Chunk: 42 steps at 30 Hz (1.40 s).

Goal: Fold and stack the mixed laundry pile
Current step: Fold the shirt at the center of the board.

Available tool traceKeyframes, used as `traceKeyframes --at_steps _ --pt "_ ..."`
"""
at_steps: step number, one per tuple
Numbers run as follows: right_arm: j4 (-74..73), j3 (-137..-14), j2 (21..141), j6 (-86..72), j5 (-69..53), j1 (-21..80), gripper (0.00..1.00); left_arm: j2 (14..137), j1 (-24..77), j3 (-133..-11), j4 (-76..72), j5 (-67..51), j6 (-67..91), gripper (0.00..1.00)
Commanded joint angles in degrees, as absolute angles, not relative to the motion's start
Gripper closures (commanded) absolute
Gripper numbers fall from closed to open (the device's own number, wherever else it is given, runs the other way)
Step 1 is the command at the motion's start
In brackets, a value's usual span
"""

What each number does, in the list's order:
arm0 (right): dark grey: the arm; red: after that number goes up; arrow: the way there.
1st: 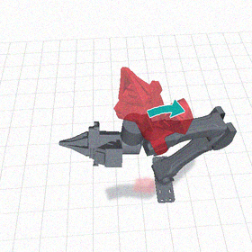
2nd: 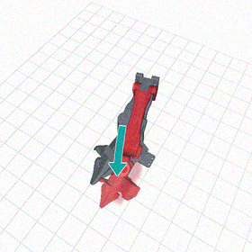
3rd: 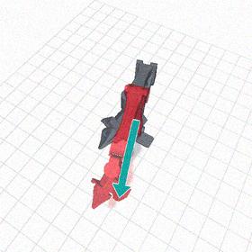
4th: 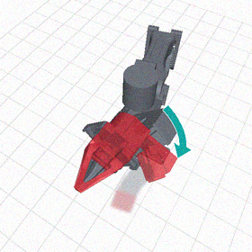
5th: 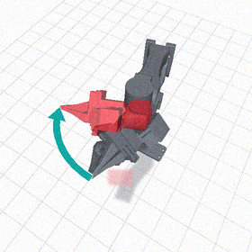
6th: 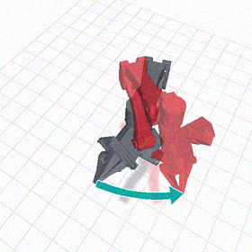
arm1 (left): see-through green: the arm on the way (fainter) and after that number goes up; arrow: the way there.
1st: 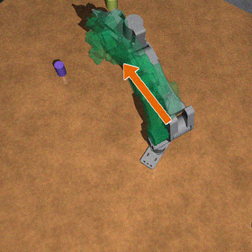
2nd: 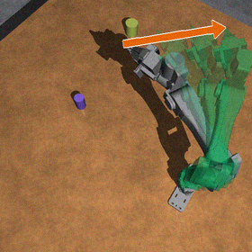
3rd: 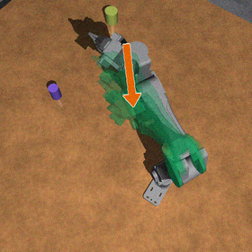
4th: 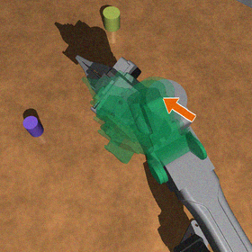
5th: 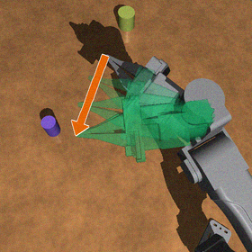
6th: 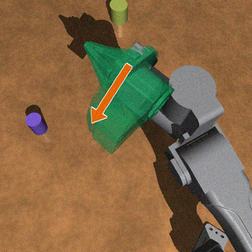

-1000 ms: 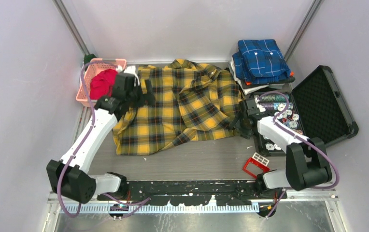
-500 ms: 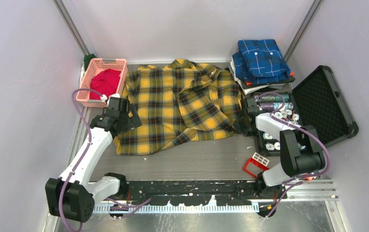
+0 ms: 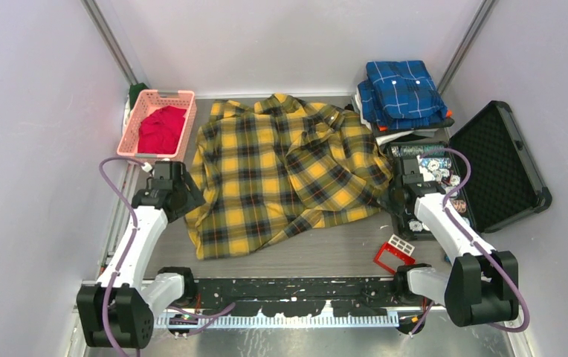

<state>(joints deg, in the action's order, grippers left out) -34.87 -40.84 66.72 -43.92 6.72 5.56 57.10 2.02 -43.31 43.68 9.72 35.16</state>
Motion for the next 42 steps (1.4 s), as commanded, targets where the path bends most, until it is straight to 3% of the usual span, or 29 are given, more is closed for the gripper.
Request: traceKeyframes --at_steps 1,3,7,13,22,24,28,29,37,40,42 --pt "-38.33 -38.20 65.40 -44.90 6.82 5.50 0.99 61.72 3.05 -44.17 35.41 0.25 31.51 0.36" --pt "-37.97 -38.14 65.82 -44.68 6.57 5.47 0.99 66.29 5.90 -46.56 34.99 -0.53 30.25 0.36" --pt "-37.47 -38.42 66.87 -44.14 6.13 5.47 0.99 74.60 15.71 -52.60 34.99 15.15 29.59 0.31" --pt "-37.28 -38.18 66.26 -43.77 5.58 5.50 0.99 88.18 16.62 -61.68 33.63 23.49 25.16 0.33" --pt "-36.83 -37.95 66.28 -43.43 4.68 5.47 0.99 101.61 14.42 -68.38 31.78 19.84 23.70 0.56" --pt "-36.83 -38.05 66.51 -43.25 4.58 5.53 0.99 102.71 14.42 -69.08 31.69 20.34 23.73 0.66" --pt "-36.66 -37.94 66.70 -43.15 4.40 5.50 0.99 102.70 14.41 -69.24 32.52 24.13 24.18 0.98" --pt "-36.57 -37.95 66.66 -43.18 4.39 5.51 0.99 102.17 14.29 -68.88 32.63 25.29 24.40 1.00" --pt "-36.54 -38.09 67.38 -43.11 4.57 5.51 0.99 99.55 4.68 -67.82 34.89 28.39 26.51 0.99" --pt "-36.56 -38.21 67.73 -43.05 4.49 5.49 0.99 100.28 0.52 -67.84 35.42 28.15 27.79 0.88" --pt "-36.56 -38.25 67.87 -43.02 4.49 5.53 0.99 100.45 -1.78 -68.15 35.74 28.42 28.43 0.70"
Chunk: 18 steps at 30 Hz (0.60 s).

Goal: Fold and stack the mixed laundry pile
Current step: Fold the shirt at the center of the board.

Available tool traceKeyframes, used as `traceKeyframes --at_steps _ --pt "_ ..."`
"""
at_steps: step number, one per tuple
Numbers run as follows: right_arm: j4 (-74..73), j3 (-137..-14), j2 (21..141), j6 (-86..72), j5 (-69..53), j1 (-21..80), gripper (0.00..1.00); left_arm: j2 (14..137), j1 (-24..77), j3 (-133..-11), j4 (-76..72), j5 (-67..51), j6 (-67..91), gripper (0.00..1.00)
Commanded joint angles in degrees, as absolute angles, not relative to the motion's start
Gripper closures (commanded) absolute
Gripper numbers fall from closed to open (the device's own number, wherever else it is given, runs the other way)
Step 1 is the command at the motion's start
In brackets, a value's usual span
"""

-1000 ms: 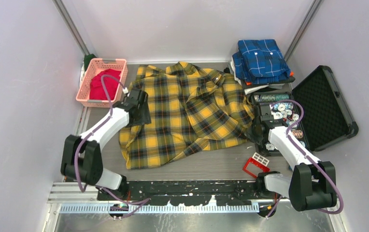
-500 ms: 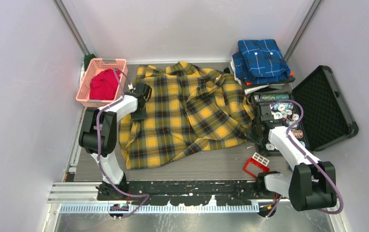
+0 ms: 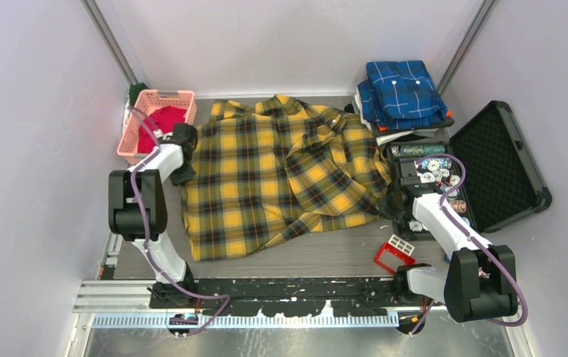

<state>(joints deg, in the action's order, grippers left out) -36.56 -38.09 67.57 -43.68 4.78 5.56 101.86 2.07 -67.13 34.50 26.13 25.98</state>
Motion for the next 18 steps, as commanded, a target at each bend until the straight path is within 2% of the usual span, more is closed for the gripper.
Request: traceKeyframes --at_steps 1,3,4,6,7,12,15,18 --pt "-36.52 -38.36 67.95 -42.98 4.48 5.53 0.99 100.29 -2.25 -68.43 36.23 29.17 28.88 0.62" --pt "-36.56 -38.42 68.11 -42.91 4.51 5.53 0.99 99.37 -2.62 -68.64 37.14 30.30 29.71 0.43" --pt "-36.56 -38.49 68.11 -42.88 4.49 5.53 0.99 97.92 -2.57 -68.60 37.55 30.28 30.00 0.28" --pt "-36.43 -38.69 68.04 -42.54 3.84 5.49 0.99 94.35 -1.84 -67.40 37.62 30.37 30.22 0.10" --pt "-36.49 -38.87 67.96 -42.34 3.59 5.53 0.94 92.06 -1.03 -66.41 37.72 31.09 30.61 0.02" --pt "-38.66 -40.94 64.96 -41.12 3.01 5.59 0.58 80.52 5.71 -61.56 40.69 27.74 31.62 0.00" --pt "-40.58 -43.76 61.77 -40.13 1.78 6.07 0.46 73.88 10.01 -58.40 44.18 26.91 33.49 0.01" --pt "-42.62 -47.70 60.19 -39.42 1.90 8.13 0.42 66.28 11.89 -54.04 46.60 23.38 36.35 0.05"
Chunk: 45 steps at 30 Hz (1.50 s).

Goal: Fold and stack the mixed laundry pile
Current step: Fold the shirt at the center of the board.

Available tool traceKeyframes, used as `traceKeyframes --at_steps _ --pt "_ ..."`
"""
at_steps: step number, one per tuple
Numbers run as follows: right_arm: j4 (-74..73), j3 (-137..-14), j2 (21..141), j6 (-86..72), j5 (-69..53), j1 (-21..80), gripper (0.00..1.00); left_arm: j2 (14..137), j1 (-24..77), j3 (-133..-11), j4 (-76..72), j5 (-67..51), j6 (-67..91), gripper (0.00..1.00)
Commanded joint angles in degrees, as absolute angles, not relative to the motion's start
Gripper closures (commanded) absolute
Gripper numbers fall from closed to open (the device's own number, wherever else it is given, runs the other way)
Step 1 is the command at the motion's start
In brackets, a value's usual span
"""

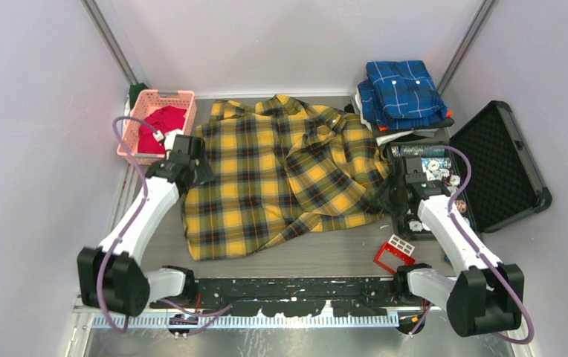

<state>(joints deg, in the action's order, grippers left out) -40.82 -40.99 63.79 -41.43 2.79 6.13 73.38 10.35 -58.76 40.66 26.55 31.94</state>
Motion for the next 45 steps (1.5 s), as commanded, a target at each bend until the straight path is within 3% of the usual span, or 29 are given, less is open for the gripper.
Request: traceKeyframes --at_steps 1,6,12,21,28,36,42,44,45 --pt "-42.75 -48.78 60.05 -39.15 2.19 9.14 0.42 63.68 12.23 -52.28 46.88 22.05 36.87 0.05" --pt "-35.72 -54.51 65.79 -36.15 -1.12 16.49 0.41 53.36 12.50 -45.60 48.62 17.82 38.67 0.04" --pt "-29.95 -68.38 85.04 -34.52 -0.86 20.58 0.41 48.99 15.85 -41.97 48.28 11.79 44.56 0.09" --pt "-35.97 -97.63 116.39 -39.40 6.42 23.05 0.36 45.75 18.44 -36.52 47.46 10.90 47.28 0.11" --pt "-35.22 -106.63 127.12 -47.92 5.72 23.11 0.36 43.13 19.76 -35.44 47.46 10.92 48.34 0.10" --pt "-32.98 -107.52 128.90 -50.27 8.09 23.05 0.48 41.20 21.09 -33.72 46.68 11.69 49.39 0.11" --pt "-32.43 -108.54 127.88 -51.10 10.56 23.03 0.46 39.66 21.23 -32.99 46.10 11.52 49.76 0.12" --pt "-33.12 -109.58 128.60 -50.94 11.29 22.96 0.54 39.47 21.27 -32.98 46.23 11.52 49.75 0.12" --pt "-33.64 -110.26 129.15 -50.76 11.22 22.94 0.70 39.42 21.35 -32.99 46.15 11.68 49.81 0.13"
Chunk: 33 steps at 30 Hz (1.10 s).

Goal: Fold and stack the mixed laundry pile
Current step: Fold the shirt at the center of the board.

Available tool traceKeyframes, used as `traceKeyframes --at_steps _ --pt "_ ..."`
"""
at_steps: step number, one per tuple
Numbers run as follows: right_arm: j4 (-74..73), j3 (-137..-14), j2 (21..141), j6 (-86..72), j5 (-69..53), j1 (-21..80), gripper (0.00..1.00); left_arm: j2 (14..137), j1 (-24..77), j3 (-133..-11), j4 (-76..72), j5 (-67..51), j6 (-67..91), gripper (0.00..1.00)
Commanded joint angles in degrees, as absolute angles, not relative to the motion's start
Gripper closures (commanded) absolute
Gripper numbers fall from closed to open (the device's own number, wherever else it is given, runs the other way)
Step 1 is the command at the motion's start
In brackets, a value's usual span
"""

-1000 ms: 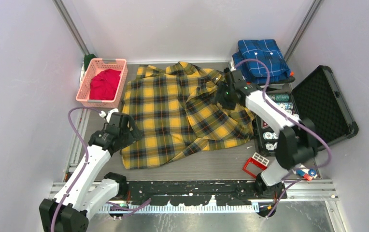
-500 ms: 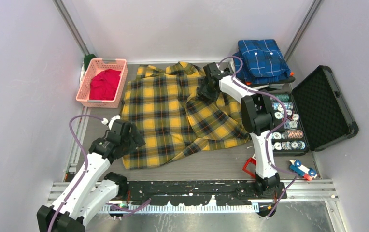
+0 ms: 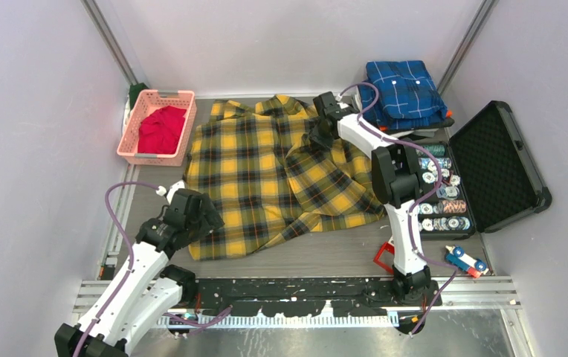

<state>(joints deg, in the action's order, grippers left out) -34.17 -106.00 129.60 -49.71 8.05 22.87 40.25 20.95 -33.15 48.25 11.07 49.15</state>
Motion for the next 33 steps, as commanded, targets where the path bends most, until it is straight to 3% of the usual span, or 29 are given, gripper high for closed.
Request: traceKeyframes --at_steps 1,2,3,8,16,27,33 --pt "-34.37 -110.93 129.68 -50.61 11.11 22.90 0.85 39.44 21.43 -32.89 46.20 12.02 49.83 0.13" --pt "-35.00 -111.36 129.91 -50.56 10.97 22.81 0.96 39.37 21.52 -32.82 46.16 12.37 49.83 0.14" --pt "-35.15 -111.30 129.84 -50.65 10.53 22.81 0.99 39.50 21.61 -32.71 46.14 12.84 49.94 0.14" --pt "-41.32 -120.22 126.64 -48.33 10.65 21.84 0.99 42.39 21.62 -32.63 46.62 16.51 50.18 0.12" --pt "-48.84 -141.45 122.73 -42.59 20.60 18.71 0.99 44.71 21.62 -35.32 48.79 17.05 50.04 0.14" --pt "-46.61 -152.57 127.77 -41.91 23.93 13.58 0.99 46.59 21.62 -35.76 47.93 15.32 48.83 0.15" --pt "-42.11 -143.28 124.31 -42.74 21.98 12.79 0.99 48.82 21.58 -35.43 42.96 18.58 48.17 0.10"
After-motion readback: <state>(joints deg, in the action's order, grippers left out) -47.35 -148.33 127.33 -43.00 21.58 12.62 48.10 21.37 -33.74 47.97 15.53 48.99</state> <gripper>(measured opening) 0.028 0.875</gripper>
